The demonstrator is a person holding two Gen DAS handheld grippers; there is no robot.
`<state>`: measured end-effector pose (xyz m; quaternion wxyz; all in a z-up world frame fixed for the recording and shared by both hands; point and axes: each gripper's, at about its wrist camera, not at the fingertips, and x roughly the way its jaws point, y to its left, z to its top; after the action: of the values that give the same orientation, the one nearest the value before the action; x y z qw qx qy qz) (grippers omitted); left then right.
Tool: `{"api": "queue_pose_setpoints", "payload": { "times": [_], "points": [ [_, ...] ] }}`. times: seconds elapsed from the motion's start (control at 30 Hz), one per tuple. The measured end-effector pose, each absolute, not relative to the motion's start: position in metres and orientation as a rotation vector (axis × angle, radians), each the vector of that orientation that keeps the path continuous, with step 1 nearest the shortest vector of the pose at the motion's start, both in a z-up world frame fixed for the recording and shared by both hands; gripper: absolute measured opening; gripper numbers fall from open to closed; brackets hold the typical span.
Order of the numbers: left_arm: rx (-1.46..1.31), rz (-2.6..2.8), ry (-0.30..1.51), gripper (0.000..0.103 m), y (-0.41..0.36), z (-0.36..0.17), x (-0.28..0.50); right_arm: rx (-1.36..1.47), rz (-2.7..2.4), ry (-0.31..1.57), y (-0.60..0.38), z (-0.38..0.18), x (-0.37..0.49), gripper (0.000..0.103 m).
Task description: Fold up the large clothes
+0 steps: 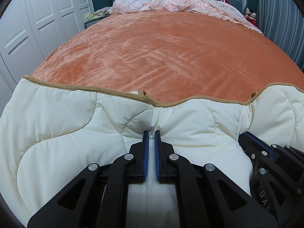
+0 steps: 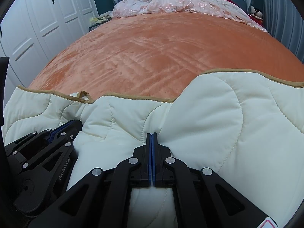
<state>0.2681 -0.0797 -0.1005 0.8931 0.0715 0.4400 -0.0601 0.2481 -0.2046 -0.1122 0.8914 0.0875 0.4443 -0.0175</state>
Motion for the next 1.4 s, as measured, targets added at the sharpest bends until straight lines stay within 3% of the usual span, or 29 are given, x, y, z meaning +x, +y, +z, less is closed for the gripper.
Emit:
{"api": "queue_pose_setpoints", "payload": {
  "times": [0.4, 0.53, 0.6, 0.7, 0.97, 1.4],
  "points": [
    [0.177, -0.106, 0.919, 0.004, -0.084, -0.100, 0.269, 0.206, -0.024, 0.924, -0.209, -0.111, 0.252, 0.000],
    [0.130, -0.128, 0.975, 0.008, -0.073, -0.075, 0.267, 0.327, -0.100, 0.846, -0.234, -0.071, 0.232, 0.000],
    [0.046, -0.131, 0.966, 0.008, -0.057, -0.053, 0.251, 0.386, -0.131, 0.742, -0.248, -0.039, 0.201, 0.016],
    [0.000, -0.147, 0.943, 0.008, -0.040, -0.029, 0.216, 0.361, -0.099, 0.740, -0.248, -0.025, 0.166, 0.016],
    [-0.013, -0.196, 0.987, 0.008, -0.047, -0.056, 0.157, 0.211, 0.031, 0.887, -0.192, -0.060, 0.133, 0.015],
    [0.077, -0.141, 0.918, 0.006, -0.061, -0.077, 0.150, 0.084, -0.026, 0.845, -0.170, -0.093, 0.125, 0.014]
  ]
}}
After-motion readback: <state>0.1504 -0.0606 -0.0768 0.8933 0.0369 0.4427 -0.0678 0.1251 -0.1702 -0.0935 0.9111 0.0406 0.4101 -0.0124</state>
